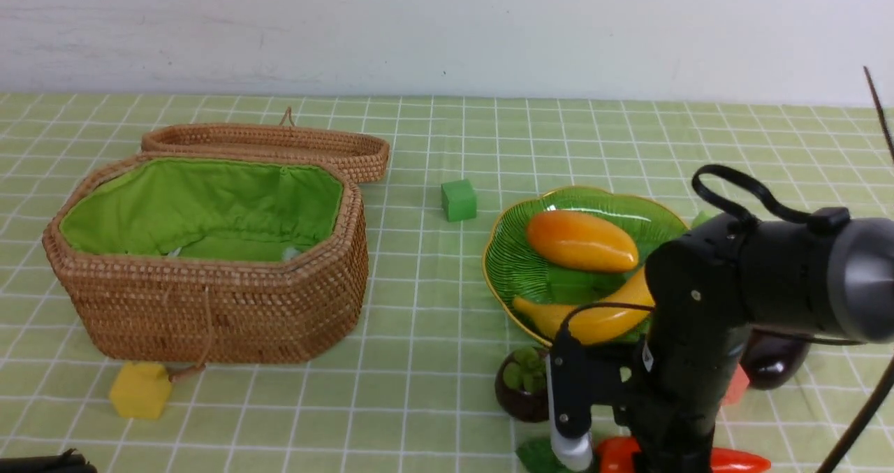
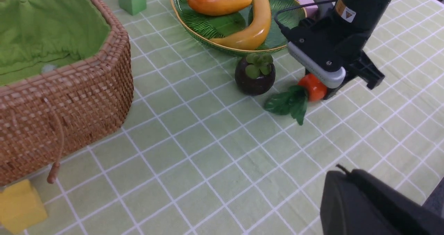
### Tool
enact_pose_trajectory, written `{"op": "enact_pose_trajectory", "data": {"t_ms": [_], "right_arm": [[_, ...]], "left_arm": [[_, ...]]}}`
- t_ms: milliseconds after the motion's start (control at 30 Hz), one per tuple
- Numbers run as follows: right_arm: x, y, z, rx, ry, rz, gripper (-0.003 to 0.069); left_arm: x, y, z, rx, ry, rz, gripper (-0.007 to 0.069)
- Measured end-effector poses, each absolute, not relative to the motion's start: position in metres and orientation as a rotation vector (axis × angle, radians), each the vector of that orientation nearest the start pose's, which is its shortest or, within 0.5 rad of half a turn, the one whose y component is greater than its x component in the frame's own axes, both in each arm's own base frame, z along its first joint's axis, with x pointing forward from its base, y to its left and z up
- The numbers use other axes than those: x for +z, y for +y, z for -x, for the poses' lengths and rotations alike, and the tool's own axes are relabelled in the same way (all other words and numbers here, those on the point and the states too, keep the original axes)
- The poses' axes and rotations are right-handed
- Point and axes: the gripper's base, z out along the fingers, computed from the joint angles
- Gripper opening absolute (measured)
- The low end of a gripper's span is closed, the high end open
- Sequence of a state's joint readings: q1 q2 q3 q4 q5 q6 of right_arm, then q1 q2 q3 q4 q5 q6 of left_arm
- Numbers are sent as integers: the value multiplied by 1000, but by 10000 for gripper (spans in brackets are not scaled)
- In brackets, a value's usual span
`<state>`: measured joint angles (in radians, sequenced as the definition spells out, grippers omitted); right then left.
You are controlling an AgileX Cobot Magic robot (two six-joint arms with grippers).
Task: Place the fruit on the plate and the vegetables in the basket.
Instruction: Use the right arm to grab a carrot and put it into the left basket
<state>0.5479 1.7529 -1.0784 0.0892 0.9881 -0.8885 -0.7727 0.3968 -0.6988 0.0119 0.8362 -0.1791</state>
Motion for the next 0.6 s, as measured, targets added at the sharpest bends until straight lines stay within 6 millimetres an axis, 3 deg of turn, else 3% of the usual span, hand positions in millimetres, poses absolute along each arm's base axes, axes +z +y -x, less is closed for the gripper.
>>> {"op": "enact_pose_trajectory", "data": {"t_ms": [33, 133, 167, 233, 267, 300, 333, 367, 400, 433, 533, 600], "right_arm": [[184, 167, -259, 127, 2418, 1999, 358], [231, 174, -247, 323, 2495, 1851, 358], [235, 175, -248, 333, 2495, 1829, 358], [276, 194, -247, 450, 2420, 1686, 358], [276, 195, -246, 459, 2415, 1686, 358], [302, 214, -247, 498, 2306, 1639, 358], [305, 218, -246, 505, 2289, 1641, 358], [328, 240, -247, 514, 2150, 1618, 358], [340, 254, -247, 520, 2073, 1607, 358], [342, 256, -247, 521, 2063, 1611, 358], [367, 307, -259, 535, 1831, 1511, 358], [372, 323, -269, 529, 1764, 1452, 358]], "left_arm": [[344, -41, -44, -579, 1976, -608, -13], [344, -37, -46, -508, 1973, -602, -13], [344, -37, -47, -503, 1972, -600, -13], [345, -31, -52, -429, 1966, -542, -13], [345, -31, -52, -424, 1965, -536, -13], [346, -27, -55, -387, 1962, -471, -13], [347, -26, -56, -376, 1958, -472, -13], [348, -22, -59, -335, 1953, -403, -13], [349, -19, -61, -307, 1947, -363, -13], [349, -18, -61, -295, 1944, -364, -13], [352, -7, -66, -219, 1933, -194, -13], [353, -3, -67, -200, 1925, -146, -13]]}}
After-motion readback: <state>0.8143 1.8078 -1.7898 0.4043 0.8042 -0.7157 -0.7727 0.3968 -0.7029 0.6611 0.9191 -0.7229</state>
